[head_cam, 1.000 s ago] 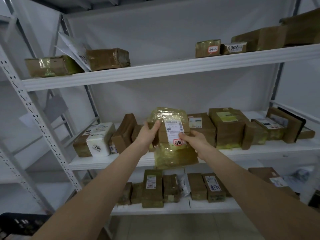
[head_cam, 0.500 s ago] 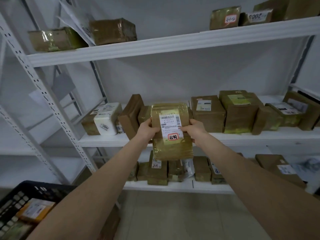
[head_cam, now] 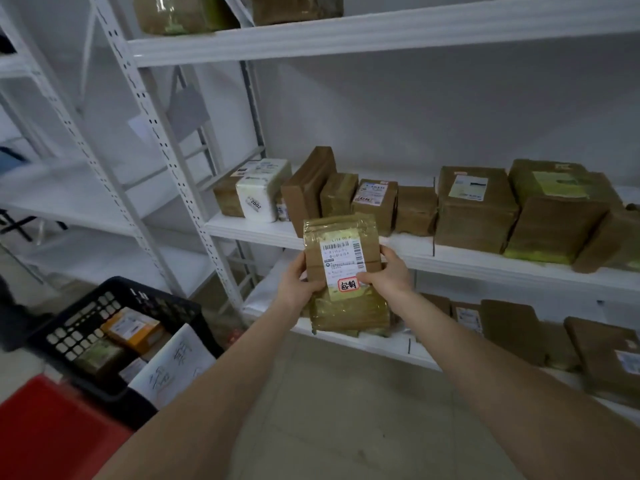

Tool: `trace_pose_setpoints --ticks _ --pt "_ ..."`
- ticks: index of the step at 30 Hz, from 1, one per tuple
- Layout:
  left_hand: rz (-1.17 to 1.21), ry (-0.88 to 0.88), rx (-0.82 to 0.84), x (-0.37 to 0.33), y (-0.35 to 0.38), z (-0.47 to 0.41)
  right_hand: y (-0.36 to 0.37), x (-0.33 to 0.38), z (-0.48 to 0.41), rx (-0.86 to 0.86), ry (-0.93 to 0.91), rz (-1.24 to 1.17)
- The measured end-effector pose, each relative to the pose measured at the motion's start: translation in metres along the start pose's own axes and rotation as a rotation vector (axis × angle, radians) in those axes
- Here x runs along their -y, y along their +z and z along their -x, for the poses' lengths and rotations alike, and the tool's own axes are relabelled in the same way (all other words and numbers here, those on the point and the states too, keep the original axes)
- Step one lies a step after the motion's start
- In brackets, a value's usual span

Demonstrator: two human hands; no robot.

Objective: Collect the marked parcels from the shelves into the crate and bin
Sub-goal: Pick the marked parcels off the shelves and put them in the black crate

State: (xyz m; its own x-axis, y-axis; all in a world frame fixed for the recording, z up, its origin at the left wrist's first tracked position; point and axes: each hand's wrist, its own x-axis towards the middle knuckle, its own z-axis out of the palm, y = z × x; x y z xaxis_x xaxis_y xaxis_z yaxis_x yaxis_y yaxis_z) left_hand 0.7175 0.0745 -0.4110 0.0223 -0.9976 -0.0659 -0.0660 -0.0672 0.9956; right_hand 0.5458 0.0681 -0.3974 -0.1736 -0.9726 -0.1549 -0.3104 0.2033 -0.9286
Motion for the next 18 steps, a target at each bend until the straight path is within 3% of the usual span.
trace_pose_setpoints --ticks 18 --pt "0.032 -0.219 -0.409 0.106 -0.181 0.084 0.224 -0.024 0.044 0.454 -0.075 0.315"
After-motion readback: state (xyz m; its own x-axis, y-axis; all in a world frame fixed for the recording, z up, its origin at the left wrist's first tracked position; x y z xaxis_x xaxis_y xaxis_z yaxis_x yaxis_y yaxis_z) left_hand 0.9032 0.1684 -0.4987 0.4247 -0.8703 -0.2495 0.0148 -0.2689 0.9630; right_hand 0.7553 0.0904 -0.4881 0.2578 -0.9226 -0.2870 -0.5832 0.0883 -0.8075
